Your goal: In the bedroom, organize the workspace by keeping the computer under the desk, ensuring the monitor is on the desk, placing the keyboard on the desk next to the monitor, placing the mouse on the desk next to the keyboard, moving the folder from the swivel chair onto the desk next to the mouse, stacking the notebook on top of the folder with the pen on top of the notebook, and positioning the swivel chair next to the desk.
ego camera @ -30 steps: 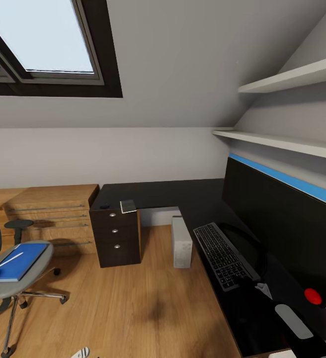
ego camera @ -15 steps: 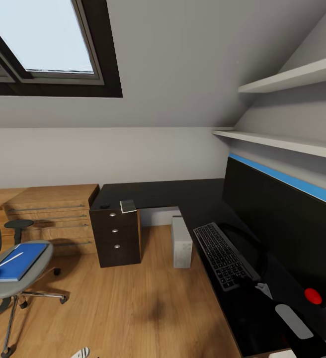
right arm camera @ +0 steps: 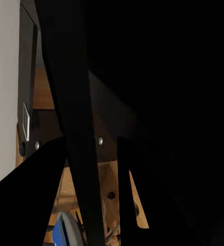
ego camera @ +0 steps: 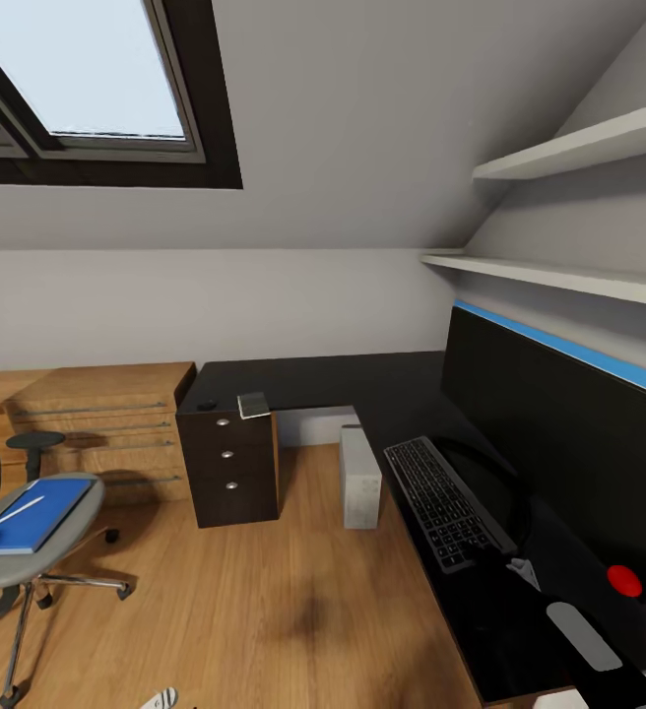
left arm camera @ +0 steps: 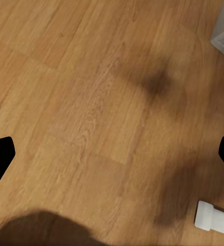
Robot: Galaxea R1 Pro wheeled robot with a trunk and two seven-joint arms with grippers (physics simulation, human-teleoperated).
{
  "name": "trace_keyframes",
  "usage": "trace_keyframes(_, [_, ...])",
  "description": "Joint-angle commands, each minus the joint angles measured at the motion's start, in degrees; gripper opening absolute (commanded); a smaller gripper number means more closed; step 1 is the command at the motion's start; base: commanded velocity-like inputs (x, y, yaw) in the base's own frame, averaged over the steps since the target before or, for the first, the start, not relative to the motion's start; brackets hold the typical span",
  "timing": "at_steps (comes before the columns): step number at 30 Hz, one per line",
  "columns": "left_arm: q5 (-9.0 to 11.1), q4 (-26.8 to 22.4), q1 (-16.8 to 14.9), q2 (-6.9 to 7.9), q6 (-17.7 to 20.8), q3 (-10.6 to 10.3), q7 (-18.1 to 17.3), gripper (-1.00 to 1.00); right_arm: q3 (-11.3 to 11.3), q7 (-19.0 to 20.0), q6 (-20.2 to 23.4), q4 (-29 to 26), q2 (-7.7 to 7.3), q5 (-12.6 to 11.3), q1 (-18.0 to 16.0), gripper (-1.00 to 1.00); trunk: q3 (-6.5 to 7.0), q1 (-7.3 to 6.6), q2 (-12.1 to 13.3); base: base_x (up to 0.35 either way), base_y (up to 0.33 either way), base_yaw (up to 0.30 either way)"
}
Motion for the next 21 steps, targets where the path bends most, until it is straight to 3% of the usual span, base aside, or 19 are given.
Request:
trace_keyframes(1, [0.57, -0.05, -0.03, 0.07, 0.01, -0.27, 0.13, 1.0, 0.51, -1.32, -0.04, 0.18, -0.07, 0.79, 0.0, -1.0, -0.08, 0.0, -0.03, 0.0, 0.0, 0.0])
trace_keyframes(21, [0.57, -0.05, -0.03, 0.07, 0.01, -0.27, 0.13, 1.0, 0.41, -1.33, -0.04, 0.18, -0.07, 0.78, 0.0, -1.0, -0.08, 0.0, -0.03, 0.0, 0.0, 0.0])
